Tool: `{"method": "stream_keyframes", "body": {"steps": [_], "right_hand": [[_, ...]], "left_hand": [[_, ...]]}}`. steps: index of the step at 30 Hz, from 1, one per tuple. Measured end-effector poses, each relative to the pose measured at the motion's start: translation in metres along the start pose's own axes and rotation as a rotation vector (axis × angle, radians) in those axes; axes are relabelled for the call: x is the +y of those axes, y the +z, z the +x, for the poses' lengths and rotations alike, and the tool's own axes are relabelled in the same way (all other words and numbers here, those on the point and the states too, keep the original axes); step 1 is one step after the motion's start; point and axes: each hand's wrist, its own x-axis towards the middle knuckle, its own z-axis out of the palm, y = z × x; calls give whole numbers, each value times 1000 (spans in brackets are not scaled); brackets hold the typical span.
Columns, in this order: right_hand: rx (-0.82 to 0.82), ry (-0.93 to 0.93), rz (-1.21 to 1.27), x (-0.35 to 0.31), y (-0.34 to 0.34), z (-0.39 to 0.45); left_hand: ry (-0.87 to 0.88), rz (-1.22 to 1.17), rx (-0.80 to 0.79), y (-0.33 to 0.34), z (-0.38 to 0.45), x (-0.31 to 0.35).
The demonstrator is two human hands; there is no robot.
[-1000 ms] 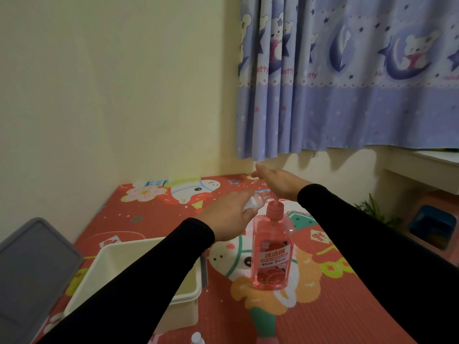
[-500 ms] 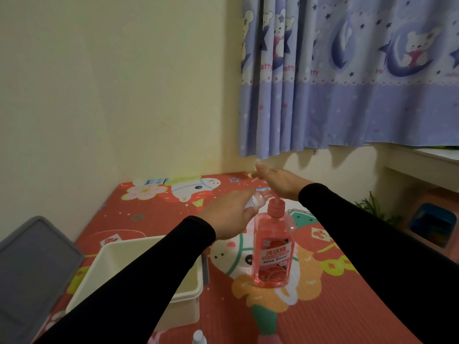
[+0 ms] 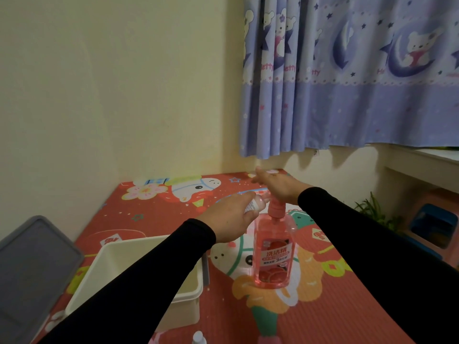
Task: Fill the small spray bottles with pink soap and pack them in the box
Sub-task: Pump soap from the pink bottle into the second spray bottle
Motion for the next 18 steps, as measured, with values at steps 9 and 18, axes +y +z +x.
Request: {"method": "stream_keyframes", "body": {"steps": [9,18], "right_hand": [[5,-3,29,11,5,8],[7,11,-12,3,-4,7]], "left_hand": [[25,5,10,3,0,0],[5,-15,11,-5,1,2]]}}
